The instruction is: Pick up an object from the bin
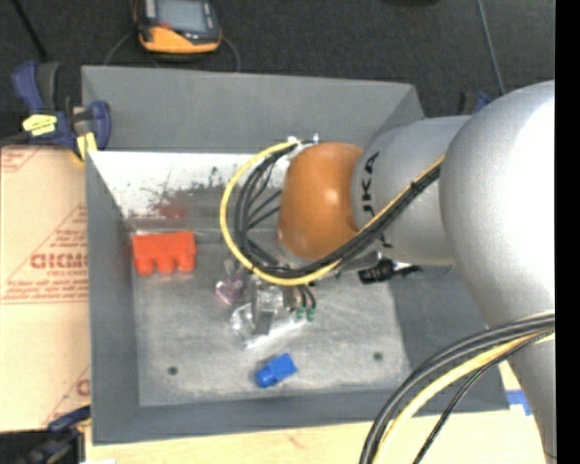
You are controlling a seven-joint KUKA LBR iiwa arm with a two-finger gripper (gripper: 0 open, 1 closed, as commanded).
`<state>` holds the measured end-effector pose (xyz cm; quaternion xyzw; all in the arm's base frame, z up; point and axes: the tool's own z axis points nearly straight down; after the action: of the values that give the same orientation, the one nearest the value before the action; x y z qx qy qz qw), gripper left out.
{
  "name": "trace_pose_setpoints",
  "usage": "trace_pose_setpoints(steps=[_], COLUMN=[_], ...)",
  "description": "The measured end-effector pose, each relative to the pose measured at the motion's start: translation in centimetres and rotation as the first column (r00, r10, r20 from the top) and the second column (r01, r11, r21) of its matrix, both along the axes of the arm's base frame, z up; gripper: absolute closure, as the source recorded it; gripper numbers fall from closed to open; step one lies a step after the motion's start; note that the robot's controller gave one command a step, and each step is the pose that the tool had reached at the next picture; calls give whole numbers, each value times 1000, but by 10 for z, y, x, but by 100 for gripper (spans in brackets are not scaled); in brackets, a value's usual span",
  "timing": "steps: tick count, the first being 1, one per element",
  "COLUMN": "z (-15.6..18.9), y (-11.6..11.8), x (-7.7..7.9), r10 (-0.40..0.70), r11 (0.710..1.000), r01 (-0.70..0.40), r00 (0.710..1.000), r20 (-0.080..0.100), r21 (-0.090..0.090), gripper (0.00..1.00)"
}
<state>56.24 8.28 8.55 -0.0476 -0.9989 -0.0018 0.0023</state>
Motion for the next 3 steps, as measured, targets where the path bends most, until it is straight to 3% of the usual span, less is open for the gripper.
trace_pose_setpoints(steps=[1, 2, 3], z=[149, 63, 44], y=[12, 47, 63], x=[-1, 6, -63], r10=[28, -65, 186], r11=[1000, 998, 983], r01=[-28, 65, -186], r00=[999, 998, 983], r20=[16, 1, 3], r21=[-1, -3, -4], gripper=[100, 100, 100])
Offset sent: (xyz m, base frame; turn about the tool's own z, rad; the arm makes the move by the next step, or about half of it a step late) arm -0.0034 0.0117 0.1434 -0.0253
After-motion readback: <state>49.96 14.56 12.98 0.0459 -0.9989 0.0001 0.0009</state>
